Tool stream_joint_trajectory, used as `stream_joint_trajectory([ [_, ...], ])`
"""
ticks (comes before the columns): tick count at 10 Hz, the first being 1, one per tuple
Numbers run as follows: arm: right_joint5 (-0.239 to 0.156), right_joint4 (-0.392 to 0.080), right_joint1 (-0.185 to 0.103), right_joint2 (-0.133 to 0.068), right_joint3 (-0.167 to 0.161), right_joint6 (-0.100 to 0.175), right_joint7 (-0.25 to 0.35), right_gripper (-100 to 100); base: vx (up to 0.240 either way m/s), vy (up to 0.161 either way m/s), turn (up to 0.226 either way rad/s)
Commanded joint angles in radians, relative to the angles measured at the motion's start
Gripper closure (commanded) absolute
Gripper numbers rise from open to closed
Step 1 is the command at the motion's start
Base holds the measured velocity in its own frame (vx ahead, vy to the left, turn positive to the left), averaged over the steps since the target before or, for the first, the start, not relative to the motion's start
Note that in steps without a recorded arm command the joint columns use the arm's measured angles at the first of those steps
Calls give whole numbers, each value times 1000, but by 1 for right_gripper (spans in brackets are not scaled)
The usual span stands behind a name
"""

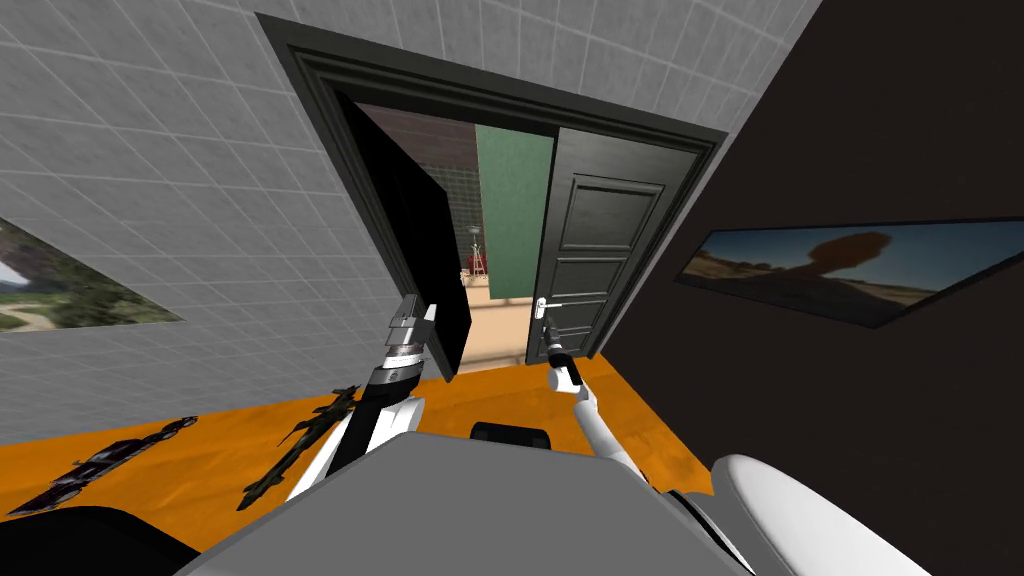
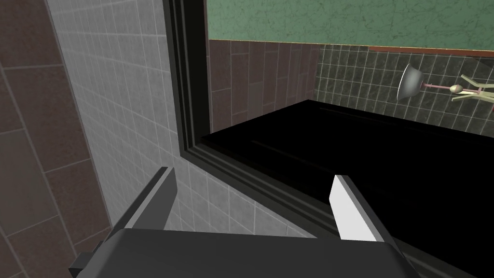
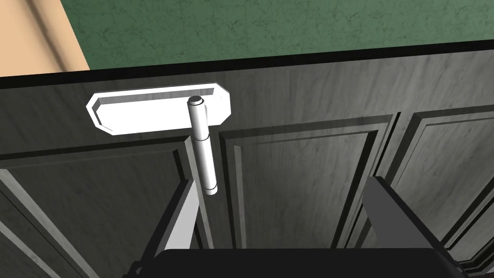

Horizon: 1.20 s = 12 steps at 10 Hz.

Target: Push the door open

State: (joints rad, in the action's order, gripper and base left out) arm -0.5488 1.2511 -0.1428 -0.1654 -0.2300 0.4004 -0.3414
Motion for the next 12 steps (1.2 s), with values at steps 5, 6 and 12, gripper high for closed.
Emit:
stream_joint_trajectory([
  [5, -63, -113, -62, -10, -21, -2, -19, -100, 46, -149, 116],
  [6, -78, -142, -79, -12, -26, -1, -24, -100, 64, -159, 153],
  [12, -146, -271, -151, -20, -49, -1, -45, -100, 45, -190, 116],
])
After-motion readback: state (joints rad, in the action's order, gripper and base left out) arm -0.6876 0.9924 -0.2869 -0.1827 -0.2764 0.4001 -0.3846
